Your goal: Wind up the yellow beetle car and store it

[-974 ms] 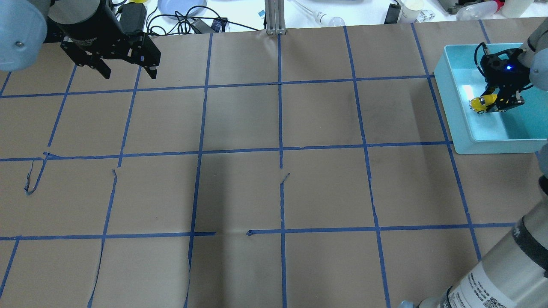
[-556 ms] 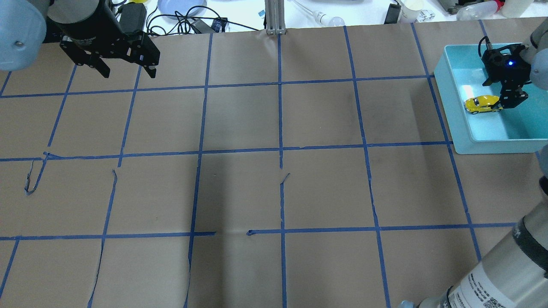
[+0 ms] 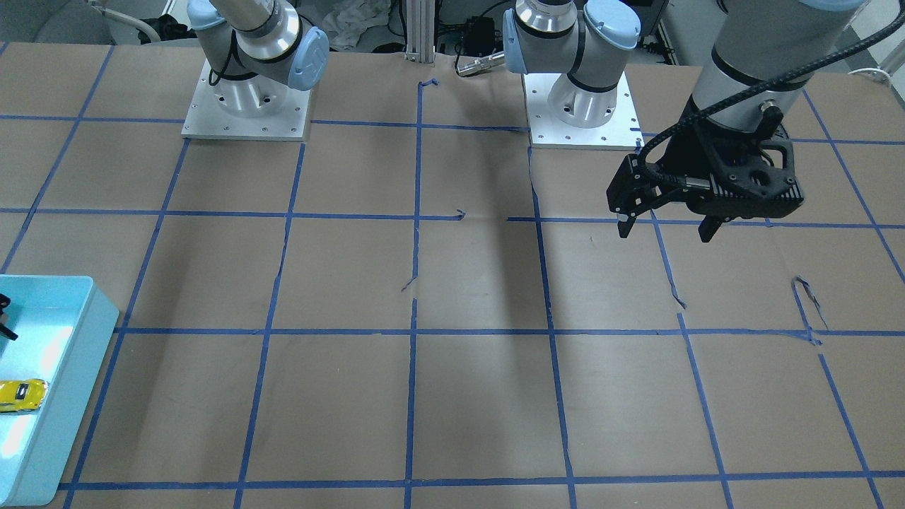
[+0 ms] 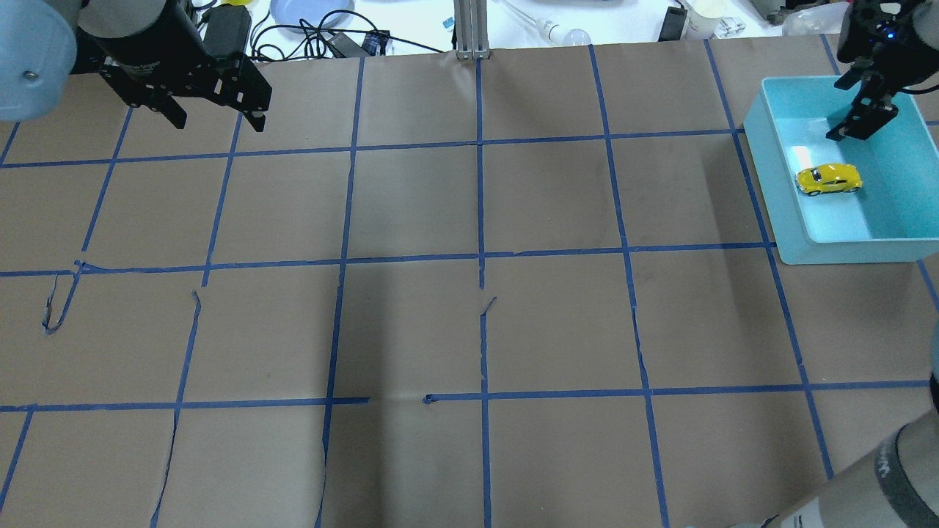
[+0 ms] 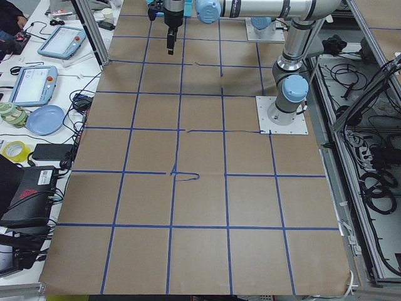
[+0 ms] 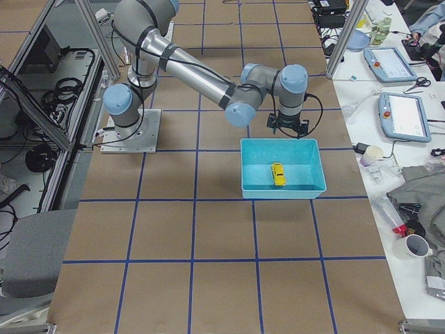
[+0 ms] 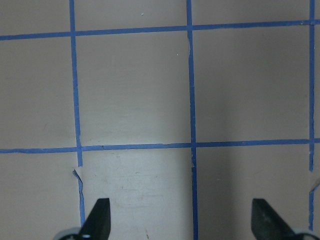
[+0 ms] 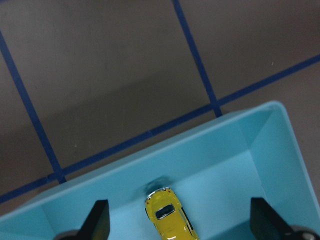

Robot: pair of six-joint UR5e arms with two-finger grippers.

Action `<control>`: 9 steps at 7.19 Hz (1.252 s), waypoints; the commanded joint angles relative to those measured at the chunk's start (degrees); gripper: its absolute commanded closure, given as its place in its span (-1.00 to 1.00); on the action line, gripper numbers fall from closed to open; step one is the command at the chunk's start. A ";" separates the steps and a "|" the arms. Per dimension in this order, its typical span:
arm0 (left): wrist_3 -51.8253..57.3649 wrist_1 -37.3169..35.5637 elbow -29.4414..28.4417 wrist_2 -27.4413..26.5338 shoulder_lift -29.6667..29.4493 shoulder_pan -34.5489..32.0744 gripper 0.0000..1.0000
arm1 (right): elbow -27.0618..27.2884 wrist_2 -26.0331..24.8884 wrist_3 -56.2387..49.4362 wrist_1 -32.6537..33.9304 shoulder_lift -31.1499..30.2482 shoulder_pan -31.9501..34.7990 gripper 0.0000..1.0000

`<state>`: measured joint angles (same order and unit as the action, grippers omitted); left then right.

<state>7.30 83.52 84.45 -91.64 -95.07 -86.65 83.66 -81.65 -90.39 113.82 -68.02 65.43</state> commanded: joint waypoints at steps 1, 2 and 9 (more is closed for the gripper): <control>0.09 -0.11 0.10 0.15 -0.03 -0.10 -1.00 | -0.25 -2.43 17.63 -0.18 -4.04 9.41 -1.00; 0.09 -0.11 0.10 0.15 -0.03 -0.10 -1.00 | -0.95 -2.98 21.62 -0.27 -5.27 12.15 -1.00; 0.00 -0.11 0.10 0.15 -0.03 -0.19 -1.00 | -2.45 -5.89 79.13 -18.69 -17.38 27.30 -1.00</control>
<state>7.33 83.41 84.55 -91.49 -95.10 -86.83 81.50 -88.06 -14.78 99.45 -82.23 92.39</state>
